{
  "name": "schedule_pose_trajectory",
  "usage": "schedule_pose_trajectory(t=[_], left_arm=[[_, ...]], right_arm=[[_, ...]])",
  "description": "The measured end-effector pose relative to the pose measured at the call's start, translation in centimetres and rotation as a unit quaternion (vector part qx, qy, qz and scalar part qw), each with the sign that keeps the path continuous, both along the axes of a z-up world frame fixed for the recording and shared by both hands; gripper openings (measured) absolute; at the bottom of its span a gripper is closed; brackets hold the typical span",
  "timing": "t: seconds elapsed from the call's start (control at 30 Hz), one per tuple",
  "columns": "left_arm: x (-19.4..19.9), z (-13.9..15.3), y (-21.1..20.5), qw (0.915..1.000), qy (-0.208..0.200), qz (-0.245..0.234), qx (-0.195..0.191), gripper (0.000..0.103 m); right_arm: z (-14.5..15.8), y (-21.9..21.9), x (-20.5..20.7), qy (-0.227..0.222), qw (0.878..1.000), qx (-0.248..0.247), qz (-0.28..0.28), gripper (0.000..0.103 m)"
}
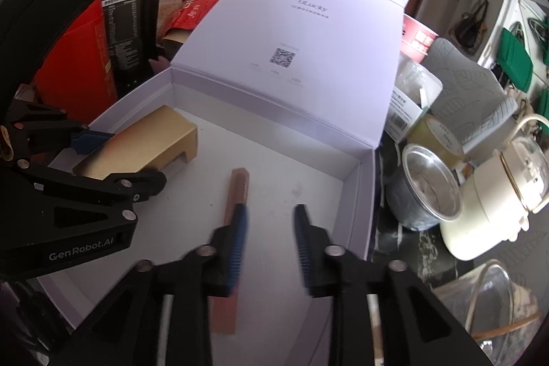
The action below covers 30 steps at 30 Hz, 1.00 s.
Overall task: Organize rigid objects
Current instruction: 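Lower the gold box and pink tube into the white box and open both tools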
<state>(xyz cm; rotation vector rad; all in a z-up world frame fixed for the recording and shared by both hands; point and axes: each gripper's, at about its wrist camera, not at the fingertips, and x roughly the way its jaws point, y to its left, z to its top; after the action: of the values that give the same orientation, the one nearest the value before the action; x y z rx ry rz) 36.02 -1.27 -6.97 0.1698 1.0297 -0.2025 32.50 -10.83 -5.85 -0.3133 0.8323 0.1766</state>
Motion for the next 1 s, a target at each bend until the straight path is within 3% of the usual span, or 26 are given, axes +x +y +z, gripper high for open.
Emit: schedule_pose_trajectory(t=[0.1, 0.13, 0.17, 1.0], left_arm=[[-0.4, 0.7, 0.1, 1.0000, -0.007, 0.001, -0.004, 0.061], [-0.5, 1.0, 0.1, 0.9999, -0.009, 0.001, -0.006, 0.074], [-0.7, 1.3, 0.2, 0.9999, -0.013, 0.001, -0.007, 0.079], [-8.5, 11.7, 1.0, 0.9926, -0.118, 0.011, -0.029, 0.079]], right_arm=[[0.6, -0.5, -0.5, -0.004, 1.000, 0.002, -0.006, 0.036], [0.8, -0.6, -0.7, -0.006, 1.000, 0.002, -0.008, 0.038], [1.1, -0.7, -0.9, -0.009, 1.000, 0.003, -0.012, 0.039], [9.6, -2.1, -7.5, -0.089, 0.995, 0.036, -0.023, 0.039]])
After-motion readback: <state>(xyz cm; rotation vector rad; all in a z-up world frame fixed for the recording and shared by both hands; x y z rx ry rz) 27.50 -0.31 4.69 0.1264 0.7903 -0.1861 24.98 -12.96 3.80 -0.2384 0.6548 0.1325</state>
